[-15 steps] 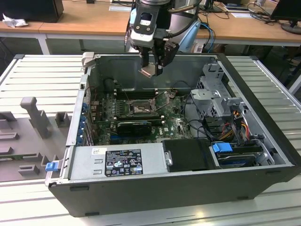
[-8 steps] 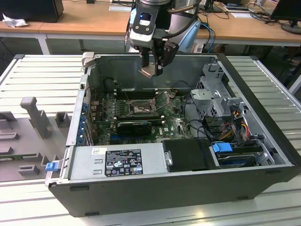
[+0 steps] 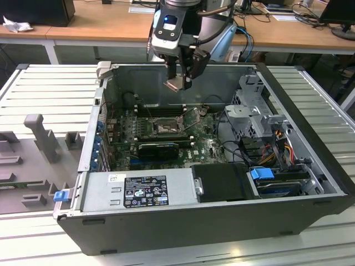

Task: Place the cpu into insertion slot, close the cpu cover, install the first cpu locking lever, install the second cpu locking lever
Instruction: 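Place the cpu into insertion slot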

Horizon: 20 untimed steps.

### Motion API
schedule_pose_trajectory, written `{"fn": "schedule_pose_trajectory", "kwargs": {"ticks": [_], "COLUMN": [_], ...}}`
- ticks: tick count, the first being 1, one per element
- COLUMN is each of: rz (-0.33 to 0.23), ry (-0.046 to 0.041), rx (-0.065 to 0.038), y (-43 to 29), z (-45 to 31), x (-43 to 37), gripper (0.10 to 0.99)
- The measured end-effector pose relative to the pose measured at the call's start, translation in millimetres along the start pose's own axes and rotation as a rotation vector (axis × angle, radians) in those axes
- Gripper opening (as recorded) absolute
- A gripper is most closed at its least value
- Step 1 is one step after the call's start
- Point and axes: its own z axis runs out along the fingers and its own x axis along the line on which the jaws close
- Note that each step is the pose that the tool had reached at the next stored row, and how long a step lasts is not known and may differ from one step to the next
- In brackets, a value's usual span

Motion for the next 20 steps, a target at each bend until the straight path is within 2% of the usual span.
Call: {"fn": "schedule_pose_trajectory", "kwargs": {"ticks": [13, 15, 17, 20], "rz": [0.05, 0.074, 0.134, 0.176], "ry": [-0.0045, -0.0069, -0.0122, -0.0159], "rx": [-0.001, -0.002, -0.003, -0.004], "y": [-0.1, -0.1, -0.2, -0.3], "z": [1.0, 1.6, 2.8, 3.3], "x": [0.0, 0.0, -0.1, -0.1], "gripper": [0.525, 0.525, 0.525, 0.525]}}
